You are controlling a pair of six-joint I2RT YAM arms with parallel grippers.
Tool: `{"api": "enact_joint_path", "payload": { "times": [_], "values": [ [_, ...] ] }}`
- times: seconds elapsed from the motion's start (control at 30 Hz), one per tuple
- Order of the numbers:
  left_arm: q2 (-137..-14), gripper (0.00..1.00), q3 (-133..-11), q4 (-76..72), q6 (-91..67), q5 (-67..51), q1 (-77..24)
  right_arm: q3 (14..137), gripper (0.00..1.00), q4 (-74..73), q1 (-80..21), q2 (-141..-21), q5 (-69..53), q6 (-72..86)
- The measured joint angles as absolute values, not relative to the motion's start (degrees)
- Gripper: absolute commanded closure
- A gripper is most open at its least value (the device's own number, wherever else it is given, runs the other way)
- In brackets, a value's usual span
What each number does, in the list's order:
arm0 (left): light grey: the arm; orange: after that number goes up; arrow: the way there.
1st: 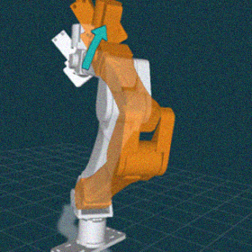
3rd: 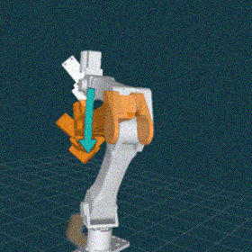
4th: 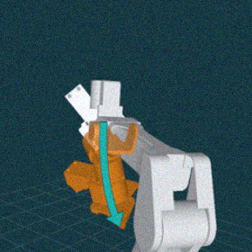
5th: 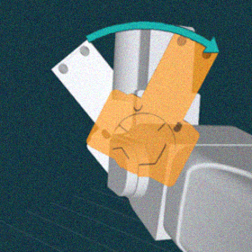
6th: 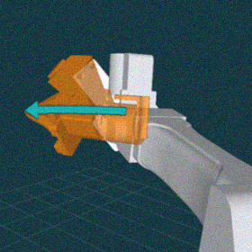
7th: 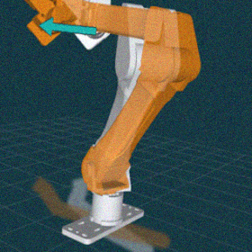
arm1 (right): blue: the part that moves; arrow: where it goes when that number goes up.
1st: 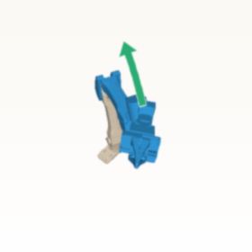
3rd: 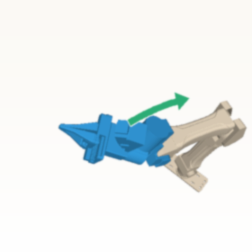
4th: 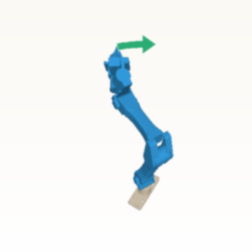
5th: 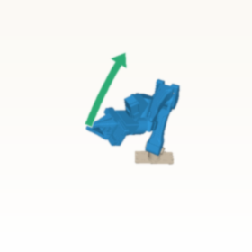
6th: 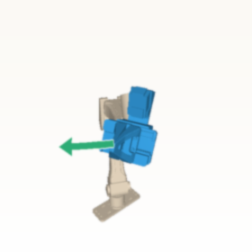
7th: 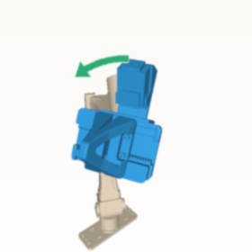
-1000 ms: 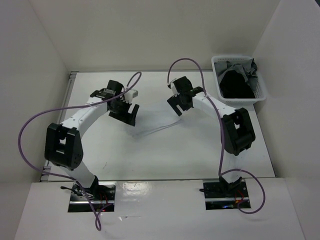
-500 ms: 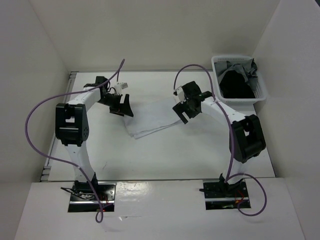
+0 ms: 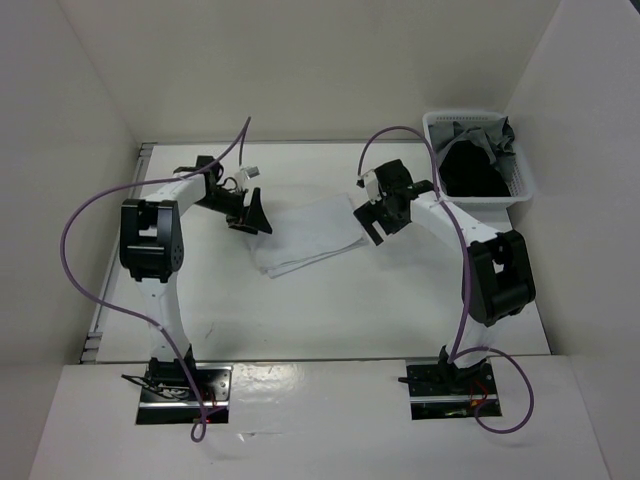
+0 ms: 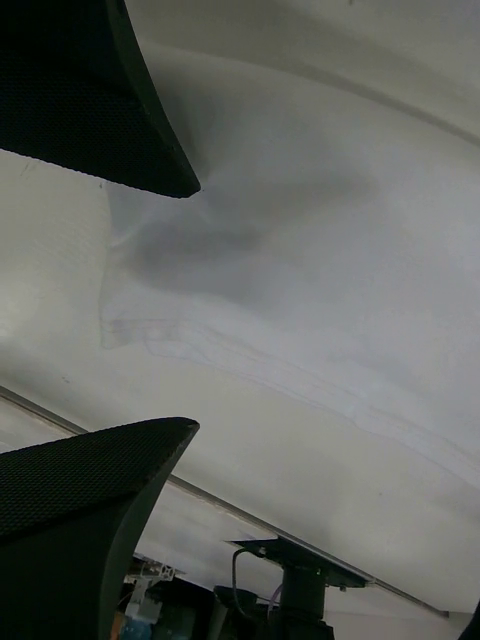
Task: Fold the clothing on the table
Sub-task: Fold the skirt
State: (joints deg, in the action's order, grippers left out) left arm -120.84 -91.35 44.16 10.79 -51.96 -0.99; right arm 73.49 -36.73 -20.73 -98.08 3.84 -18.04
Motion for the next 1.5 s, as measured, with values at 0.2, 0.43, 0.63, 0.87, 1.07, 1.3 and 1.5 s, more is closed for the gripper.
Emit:
{"api": "enact_joint_path", "payload": {
  "times": [0.2, 0.43, 0.63, 0.87, 1.07, 1.3, 1.5],
  "values": [
    [-124.88, 0.06, -89.82, 44.58, 11.51, -52.86, -0.27, 73.49, 0.01, -37.04, -20.73, -98.1, 3.73, -17.89],
    [-125.49, 0.06, -90.43, 45.08, 11.64, -53.82, 0.14, 73.6, 0.01, -37.32, -20.73, -98.41, 3.6, -17.89],
    [-122.19, 0.06, -91.11, 46.54, 11.86, -51.03, 0.08, 73.67, 0.01, -37.65, -20.73, -98.41, 3.6, -17.87],
    [-105.69, 0.03, -88.14, 47.11, 11.81, -48.73, 0.93, 76.25, 0.01, -39.13, -20.45, -98.54, 0.08, -17.87],
    [-91.0, 0.01, -77.67, 40.47, 7.18, -38.79, 4.32, 87.05, 0.27, -41.12, -17.87, -105.56, -10.63, -17.65],
    [-95.11, 0.04, -73.41, 37.54, 4.49, -30.92, 5.06, 100.77, 0.39, -43.42, -15.7, -120.73, -20.8, -17.37],
    [-95.7, 0.04, -71.22, 36.36, 4.45, -29.32, 5.5, 101.38, 0.41, -45.45, -15.2, -124.51, -25.1, -17.43]
  ]
}}
